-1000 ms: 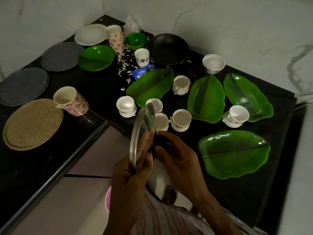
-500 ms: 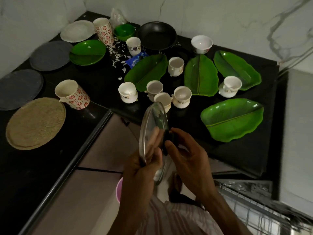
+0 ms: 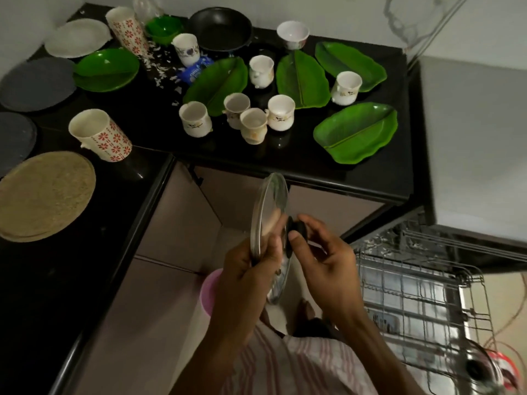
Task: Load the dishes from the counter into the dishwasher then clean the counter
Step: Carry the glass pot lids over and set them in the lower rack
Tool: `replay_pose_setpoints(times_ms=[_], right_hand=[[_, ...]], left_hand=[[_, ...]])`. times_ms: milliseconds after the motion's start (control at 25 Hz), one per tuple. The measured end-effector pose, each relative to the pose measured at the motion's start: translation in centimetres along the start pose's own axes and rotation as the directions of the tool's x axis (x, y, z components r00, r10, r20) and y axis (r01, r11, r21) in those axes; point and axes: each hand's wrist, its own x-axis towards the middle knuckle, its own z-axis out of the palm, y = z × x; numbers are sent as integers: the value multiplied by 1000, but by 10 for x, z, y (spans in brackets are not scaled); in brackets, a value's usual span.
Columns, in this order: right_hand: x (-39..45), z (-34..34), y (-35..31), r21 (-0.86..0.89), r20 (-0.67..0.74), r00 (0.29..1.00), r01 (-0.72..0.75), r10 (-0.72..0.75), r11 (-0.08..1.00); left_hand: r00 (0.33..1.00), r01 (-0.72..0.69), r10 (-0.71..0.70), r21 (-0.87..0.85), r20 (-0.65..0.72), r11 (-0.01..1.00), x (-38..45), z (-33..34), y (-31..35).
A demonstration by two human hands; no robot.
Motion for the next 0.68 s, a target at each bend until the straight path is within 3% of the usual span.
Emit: replay_pose_setpoints(times_ms=[320, 680], right_hand=[[-63, -53, 11, 76, -33, 998, -55, 58, 996], [-166, -177, 62, 62, -92, 988, -119, 125, 991]], left_hand=[[975, -35, 12, 99, 223, 994, -40, 44, -19], [958, -33, 2, 101, 287, 994, -142, 159, -66]])
